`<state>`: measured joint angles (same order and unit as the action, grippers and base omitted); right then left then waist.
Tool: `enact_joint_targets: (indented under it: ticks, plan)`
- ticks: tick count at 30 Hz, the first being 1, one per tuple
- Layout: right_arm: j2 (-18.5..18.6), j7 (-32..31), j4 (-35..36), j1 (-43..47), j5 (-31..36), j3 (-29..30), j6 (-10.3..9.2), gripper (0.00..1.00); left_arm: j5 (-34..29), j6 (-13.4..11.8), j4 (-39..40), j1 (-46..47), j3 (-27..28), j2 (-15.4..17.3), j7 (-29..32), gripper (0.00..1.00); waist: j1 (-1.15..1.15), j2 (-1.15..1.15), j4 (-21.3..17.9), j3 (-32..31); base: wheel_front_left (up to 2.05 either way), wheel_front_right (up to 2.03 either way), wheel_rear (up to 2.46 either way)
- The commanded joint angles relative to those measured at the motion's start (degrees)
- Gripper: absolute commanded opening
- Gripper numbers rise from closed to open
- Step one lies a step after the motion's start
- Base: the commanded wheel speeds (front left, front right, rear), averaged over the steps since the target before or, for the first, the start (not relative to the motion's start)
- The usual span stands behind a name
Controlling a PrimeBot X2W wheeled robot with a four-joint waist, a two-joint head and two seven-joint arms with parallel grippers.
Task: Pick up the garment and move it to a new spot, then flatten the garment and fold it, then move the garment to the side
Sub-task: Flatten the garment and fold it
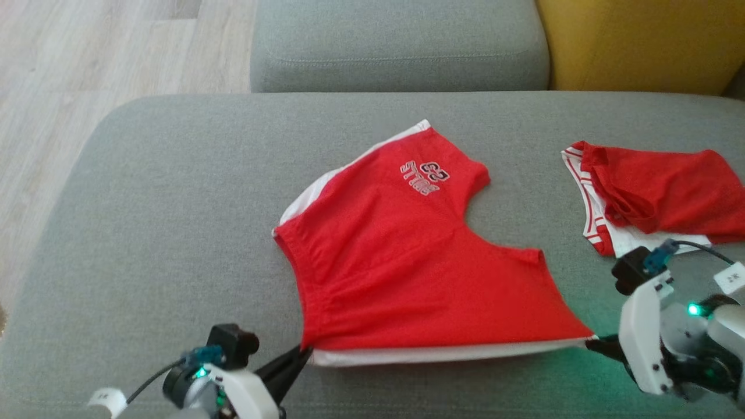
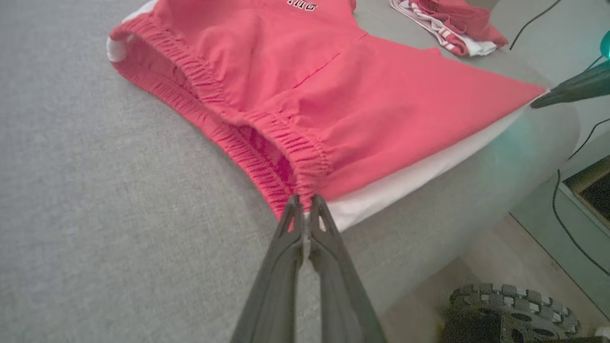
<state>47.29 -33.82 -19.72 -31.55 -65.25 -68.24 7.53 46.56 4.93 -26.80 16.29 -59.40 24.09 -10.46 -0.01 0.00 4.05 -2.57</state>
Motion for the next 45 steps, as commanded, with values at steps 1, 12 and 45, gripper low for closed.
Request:
enact_joint_targets:
  ticks: [1, 12, 45]
  plan:
    - [2.89, -0.15, 1.44, 0.58, -0.67, 0.64, -0.04, 0.0, 0.38, -0.57, 2.2, 1.94, 1.82, 2.62, 0.27, 0.0, 0.01, 0.0, 0.05, -0.16, 0.0, 0.0, 0.0]
    - [4.86, 1.13, 4.98, -2.48, -1.84, 6.43, -0.04, 0.0, 1.15, -4.8, 15.6, 1.95, 3.37, 6.98, 4.02, 0.0, 0.01, 0.0, 2.57, 0.5, 0.0, 0.0, 0.0]
    - [-13.28, 4.15, -20.28, -35.97, 12.14, 13.78, -0.04, 0.0, 2.36, 1.29, -0.72, 27.22, 9.84, -6.42, -1.98, 0.0, 0.01, 0.0, 12.7, 23.37, 0.0, 0.0, 0.0]
